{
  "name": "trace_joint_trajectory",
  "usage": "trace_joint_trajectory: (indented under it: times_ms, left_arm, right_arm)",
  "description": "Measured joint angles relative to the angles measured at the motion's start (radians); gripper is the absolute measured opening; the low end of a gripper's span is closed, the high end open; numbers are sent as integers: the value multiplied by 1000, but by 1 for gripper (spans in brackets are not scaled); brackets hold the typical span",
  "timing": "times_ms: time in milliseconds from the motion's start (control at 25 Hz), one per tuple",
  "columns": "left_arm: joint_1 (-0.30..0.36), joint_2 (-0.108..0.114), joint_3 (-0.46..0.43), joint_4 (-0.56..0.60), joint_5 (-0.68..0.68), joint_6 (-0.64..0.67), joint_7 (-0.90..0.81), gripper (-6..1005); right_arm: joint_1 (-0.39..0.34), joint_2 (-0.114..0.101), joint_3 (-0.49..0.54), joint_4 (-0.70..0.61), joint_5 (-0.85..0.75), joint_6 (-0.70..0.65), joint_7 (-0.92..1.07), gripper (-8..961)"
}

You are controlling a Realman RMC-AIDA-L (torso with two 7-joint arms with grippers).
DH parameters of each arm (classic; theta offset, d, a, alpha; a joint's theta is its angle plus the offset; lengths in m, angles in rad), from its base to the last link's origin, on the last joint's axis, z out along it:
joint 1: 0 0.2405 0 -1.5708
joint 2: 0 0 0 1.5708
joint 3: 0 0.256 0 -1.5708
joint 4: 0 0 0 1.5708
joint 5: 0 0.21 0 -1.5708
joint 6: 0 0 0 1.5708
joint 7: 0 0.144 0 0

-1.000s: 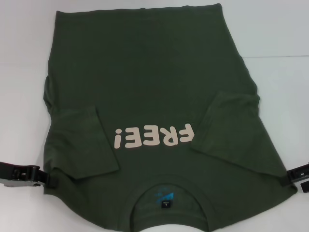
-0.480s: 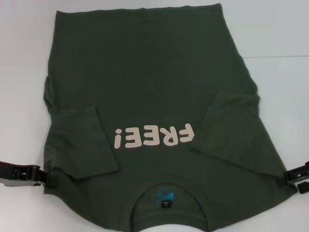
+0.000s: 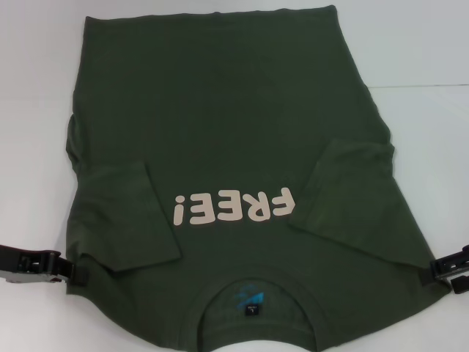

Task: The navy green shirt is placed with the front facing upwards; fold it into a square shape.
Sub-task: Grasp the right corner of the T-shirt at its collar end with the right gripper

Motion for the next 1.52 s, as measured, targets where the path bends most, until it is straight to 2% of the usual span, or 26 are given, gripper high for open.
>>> trace_joint_trajectory:
  times_ms: [520, 1520]
  left_arm:
    - [0, 0, 1, 0, 0, 0, -1, 37]
    - [0, 0, 0, 1, 0, 1, 2, 36]
  right_arm:
    - [0, 0, 0, 8, 0, 8, -3, 853]
    - [5, 14, 9, 10, 8, 16, -5, 825]
